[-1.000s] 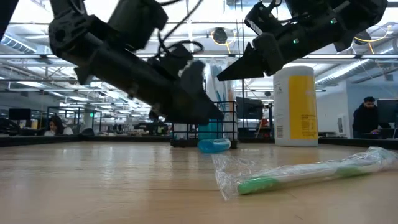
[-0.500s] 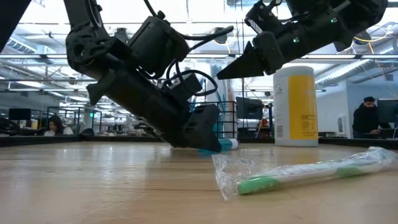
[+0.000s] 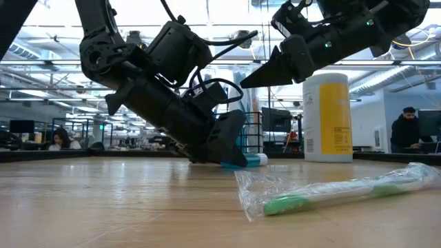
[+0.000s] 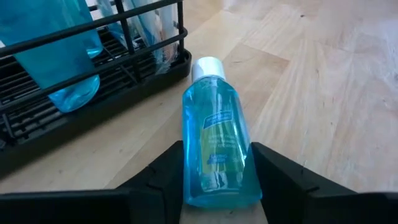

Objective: Pick & Place toothbrushing station
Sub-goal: Put the blue mouthwash into the black wire organizer

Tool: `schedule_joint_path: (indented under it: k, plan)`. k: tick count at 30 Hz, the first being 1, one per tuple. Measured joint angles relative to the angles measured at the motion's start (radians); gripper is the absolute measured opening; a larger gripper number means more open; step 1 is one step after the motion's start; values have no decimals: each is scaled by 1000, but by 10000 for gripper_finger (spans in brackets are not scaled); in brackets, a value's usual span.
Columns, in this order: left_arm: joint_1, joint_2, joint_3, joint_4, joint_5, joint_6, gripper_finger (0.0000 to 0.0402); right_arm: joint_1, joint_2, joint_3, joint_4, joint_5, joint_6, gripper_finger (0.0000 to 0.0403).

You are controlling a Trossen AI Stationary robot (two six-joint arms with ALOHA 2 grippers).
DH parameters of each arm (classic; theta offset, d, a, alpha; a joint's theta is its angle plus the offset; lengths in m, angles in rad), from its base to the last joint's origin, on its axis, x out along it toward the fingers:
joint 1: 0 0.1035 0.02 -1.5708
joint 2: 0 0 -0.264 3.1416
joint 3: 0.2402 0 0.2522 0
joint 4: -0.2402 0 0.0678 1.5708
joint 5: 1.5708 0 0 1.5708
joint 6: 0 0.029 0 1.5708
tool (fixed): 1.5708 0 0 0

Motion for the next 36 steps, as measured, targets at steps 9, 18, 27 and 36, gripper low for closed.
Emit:
schedule_joint_path:
  k: [9,18,27,36]
  plan:
    - [-7,-29,-3,-23,-14,12,164,0,0,0,1,-1,-6,226]
    - [-46,-231,-3,-253,-32,63,170,66,-163,0,26,-1,-53,215]
    - [-166,-451,-3,-335,-229,147,172,161,-341,1,-80,2,96,214]
    - [-293,-553,-2,-215,-649,349,172,158,-322,0,-12,15,277,212]
